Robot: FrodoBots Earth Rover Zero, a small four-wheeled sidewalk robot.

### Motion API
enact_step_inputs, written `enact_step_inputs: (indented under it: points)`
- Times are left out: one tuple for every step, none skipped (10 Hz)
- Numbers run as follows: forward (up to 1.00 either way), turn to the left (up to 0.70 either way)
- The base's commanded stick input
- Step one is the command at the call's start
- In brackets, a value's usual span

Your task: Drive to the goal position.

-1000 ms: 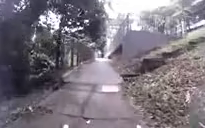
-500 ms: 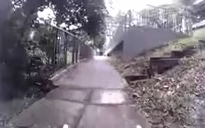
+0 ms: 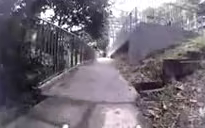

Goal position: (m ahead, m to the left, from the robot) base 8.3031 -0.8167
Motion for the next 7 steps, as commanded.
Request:
enact_step_inputs:
  points:
    - [1.0,0.0]
    - [1.0,0.0]
    - [1.0,0.02]
    - [1.0,0.18]
    - [1.0,0.0]
    - [1.0,0.0]
    - [1.0,0.0]
